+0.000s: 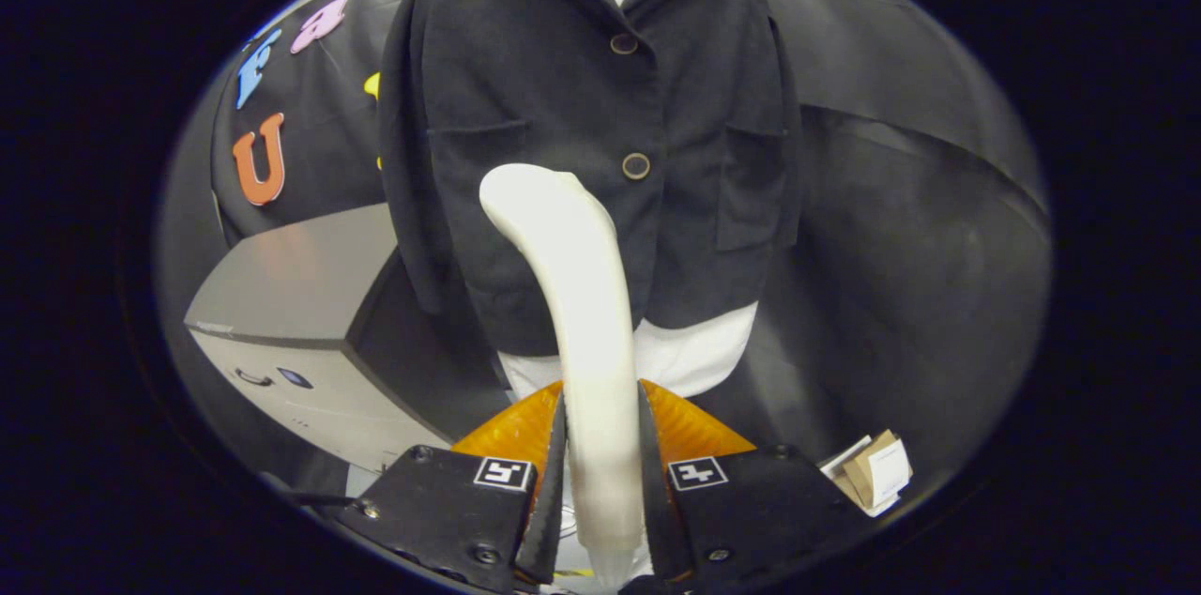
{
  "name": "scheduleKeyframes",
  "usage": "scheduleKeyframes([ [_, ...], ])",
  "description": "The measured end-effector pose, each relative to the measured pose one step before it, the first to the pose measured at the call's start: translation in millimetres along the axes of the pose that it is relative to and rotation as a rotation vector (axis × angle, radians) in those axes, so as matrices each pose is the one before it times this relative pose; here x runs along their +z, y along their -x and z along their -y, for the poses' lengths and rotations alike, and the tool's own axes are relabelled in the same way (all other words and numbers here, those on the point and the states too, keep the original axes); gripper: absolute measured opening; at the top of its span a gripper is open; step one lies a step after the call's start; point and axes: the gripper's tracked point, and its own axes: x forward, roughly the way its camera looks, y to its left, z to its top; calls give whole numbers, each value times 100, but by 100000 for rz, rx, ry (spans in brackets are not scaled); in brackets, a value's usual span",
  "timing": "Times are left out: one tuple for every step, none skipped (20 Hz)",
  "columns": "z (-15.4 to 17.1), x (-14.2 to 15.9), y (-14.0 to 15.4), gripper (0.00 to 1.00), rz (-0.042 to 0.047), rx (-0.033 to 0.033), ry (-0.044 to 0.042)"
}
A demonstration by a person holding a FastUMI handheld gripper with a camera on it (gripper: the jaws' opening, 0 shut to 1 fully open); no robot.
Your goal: Iron the clothes twice with a garment steamer, once on the left side and once on the right side.
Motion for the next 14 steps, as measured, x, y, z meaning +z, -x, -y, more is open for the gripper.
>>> scheduleKeyframes([
  [24, -775, -215, 40, -1436, -282, 362],
  [157, -709, -231, 40, -1468, 280, -612],
  [6, -622, -126, 40, -1330, 591, -813],
  [93, -610, -168, 40, -1236, 203, -491],
  [-31, -610, -213, 40, -1061, -77, -539],
  [4, -344, -86, 40, -500, 302, -601],
  [62, -339, -22, 40, -361, 486, -625],
  [582, -506, 573, 40, -469, 532, -726],
  [529, -368, 753, 40, -10, 608, -1650],
  [486, -178, 683, 40, 134, 707, -1122],
  [509, -229, 660, 40, 543, 393, -976],
  [720, -75, 774, 40, 704, 101, -891],
  [863, -49, 865, 40, 1056, 188, -2034],
  [811, 127, 870, 40, 861, 263, -2086],
])
